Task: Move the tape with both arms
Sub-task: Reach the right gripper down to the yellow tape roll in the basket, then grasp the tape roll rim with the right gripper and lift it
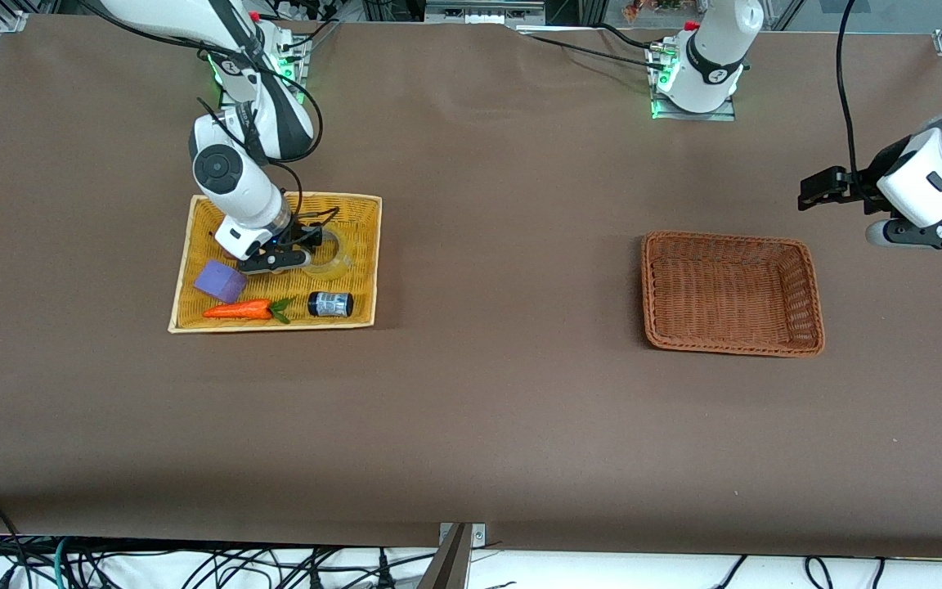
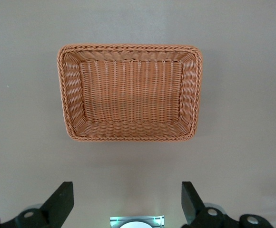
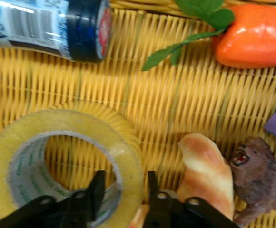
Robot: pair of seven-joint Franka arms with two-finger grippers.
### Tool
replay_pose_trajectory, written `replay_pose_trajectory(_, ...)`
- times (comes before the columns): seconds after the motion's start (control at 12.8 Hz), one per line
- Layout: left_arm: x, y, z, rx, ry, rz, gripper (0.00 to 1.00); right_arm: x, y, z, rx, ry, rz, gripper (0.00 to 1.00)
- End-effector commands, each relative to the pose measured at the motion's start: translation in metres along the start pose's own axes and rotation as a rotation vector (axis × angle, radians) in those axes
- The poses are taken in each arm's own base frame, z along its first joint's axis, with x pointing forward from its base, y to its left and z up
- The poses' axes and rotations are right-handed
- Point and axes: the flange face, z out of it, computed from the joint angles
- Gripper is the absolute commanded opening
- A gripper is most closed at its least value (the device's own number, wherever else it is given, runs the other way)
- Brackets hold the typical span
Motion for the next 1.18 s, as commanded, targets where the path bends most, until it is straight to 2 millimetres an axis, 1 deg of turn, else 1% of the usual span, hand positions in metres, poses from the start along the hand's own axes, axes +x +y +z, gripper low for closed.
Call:
replay_pose_trajectory(0.0, 0.003, -0.001, -0.006, -0.027, 0.004, 0.018, 1.00, 0.004, -0.007, -0.015, 0.007, 0.027, 0.004, 0.00)
replay_pose_trajectory(0.08, 0.003, 0.000, -0.006, -0.026, 0.004, 0.019, 1.00, 0.007, -0.009, -0.022, 0.007, 0.032, 0.000, 0.00)
replay_pose_trajectory(0.16, 0.003, 0.000, -0.006, -0.026, 0.004, 0.019, 1.00, 0.010, -0.010, -0.036, 0.005, 0.026, -0.007, 0.00)
replay_pose_trajectory(0.24, 0.004, -0.001, -0.005, -0.027, 0.002, 0.018, 1.00, 0.017, -0.012, -0.064, 0.003, 0.012, -0.008, 0.00)
replay_pose_trajectory(0.39, 0.004, -0.001, -0.005, -0.044, 0.003, 0.015, 1.00, 0.048, -0.023, -0.141, -0.005, -0.047, -0.013, 0.00)
replay_pose_trajectory(0.47, 0.004, -0.002, -0.004, -0.048, 0.000, 0.014, 1.00, 0.063, -0.039, -0.177, -0.005, -0.060, -0.029, 0.00)
replay_pose_trajectory(0.55, 0.007, -0.001, 0.000, -0.047, -0.008, 0.015, 1.00, 0.074, -0.055, -0.204, -0.002, -0.059, -0.050, 0.00)
replay_pose_trajectory(0.63, 0.009, -0.001, 0.001, -0.047, -0.009, 0.015, 1.00, 0.080, -0.075, -0.219, 0.001, -0.049, -0.073, 0.00)
replay_pose_trajectory(0.71, 0.010, -0.001, 0.002, -0.047, -0.009, 0.016, 1.00, 0.086, -0.093, -0.229, 0.006, -0.029, -0.068, 0.00)
replay_pose_trajectory(0.78, 0.014, -0.002, 0.008, -0.049, -0.021, 0.014, 1.00, 0.086, -0.121, -0.226, 0.006, -0.028, -0.047, 0.00)
replay_pose_trajectory(0.86, 0.016, -0.003, 0.012, -0.049, -0.029, 0.012, 1.00, 0.084, -0.161, -0.217, 0.004, -0.026, -0.016, 0.00)
replay_pose_trajectory(0.94, 0.022, -0.004, 0.020, -0.050, -0.041, 0.010, 1.00, 0.084, -0.200, -0.202, 0.003, -0.032, 0.023, 0.00)
replay_pose_trajectory(1.02, 0.033, -0.004, 0.034, -0.047, -0.064, 0.012, 1.00, 0.083, -0.245, -0.182, 0.000, -0.036, 0.067, 0.00)
replay_pose_trajectory(1.1, 0.041, -0.005, 0.039, -0.053, -0.069, 0.010, 1.00, 0.079, -0.298, -0.162, 0.004, -0.023, 0.108, 0.00)
